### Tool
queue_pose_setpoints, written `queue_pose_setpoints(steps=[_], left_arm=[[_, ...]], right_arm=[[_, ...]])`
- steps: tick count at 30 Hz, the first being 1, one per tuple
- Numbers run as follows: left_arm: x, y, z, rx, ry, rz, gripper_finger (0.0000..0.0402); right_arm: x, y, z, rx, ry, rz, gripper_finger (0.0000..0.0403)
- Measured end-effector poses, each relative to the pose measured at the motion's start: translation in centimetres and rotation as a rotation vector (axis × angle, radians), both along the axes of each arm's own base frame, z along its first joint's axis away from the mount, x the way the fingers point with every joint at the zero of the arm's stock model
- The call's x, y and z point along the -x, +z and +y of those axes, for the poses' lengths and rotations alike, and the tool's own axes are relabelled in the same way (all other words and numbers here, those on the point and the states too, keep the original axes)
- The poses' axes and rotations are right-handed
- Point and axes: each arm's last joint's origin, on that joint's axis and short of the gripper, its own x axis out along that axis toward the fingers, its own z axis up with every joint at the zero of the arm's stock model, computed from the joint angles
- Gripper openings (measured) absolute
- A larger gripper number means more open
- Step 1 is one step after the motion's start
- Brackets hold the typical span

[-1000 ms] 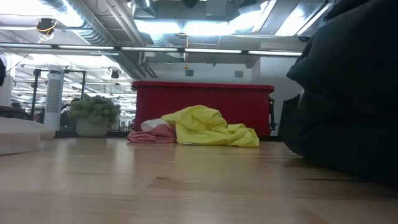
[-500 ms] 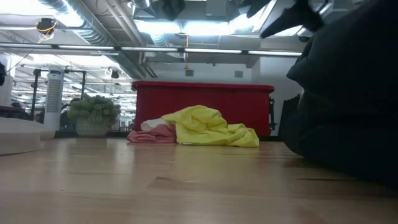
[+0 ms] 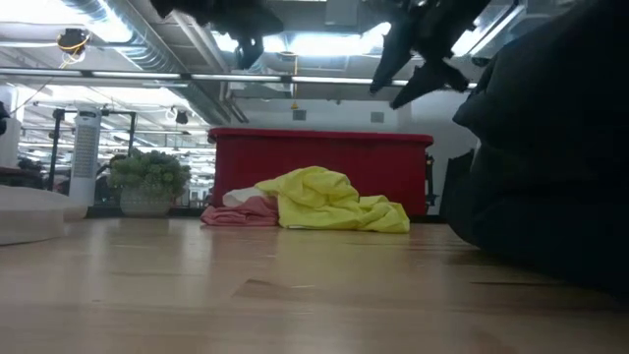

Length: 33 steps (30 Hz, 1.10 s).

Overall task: Fold laundry
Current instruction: Fold the yellow shirt

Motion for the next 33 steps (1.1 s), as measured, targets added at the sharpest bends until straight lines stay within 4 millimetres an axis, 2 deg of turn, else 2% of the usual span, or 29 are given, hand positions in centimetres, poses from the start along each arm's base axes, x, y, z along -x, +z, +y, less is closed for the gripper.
queue_pose_setpoints(steps=[8,16,23,33], left_arm=[[0.8,0.4,0.9,0.034,0.049,-0.009,0.0000],[0.9,0.3,1.2,0.096,0.120,0.013,0.0000],[0.9,0.2,1.4,0.098,0.183,0.032,0.0000],[1.3,-0.4,1.5,0.043,0.270,0.113,0.0000]], right_arm=[[-1.4,-1.4,-2.0,-0.002,0.082,0.029,0.0220],[-2.3,-3.1,-2.6,0.001,0.171,0.092,0.0220],[-3.3,-4.2,-3.6,-0.040,0.246,0.074,0.0220],[-3.3,-4.8,-5.5,-0.040,0.234,0.079,0.0220]])
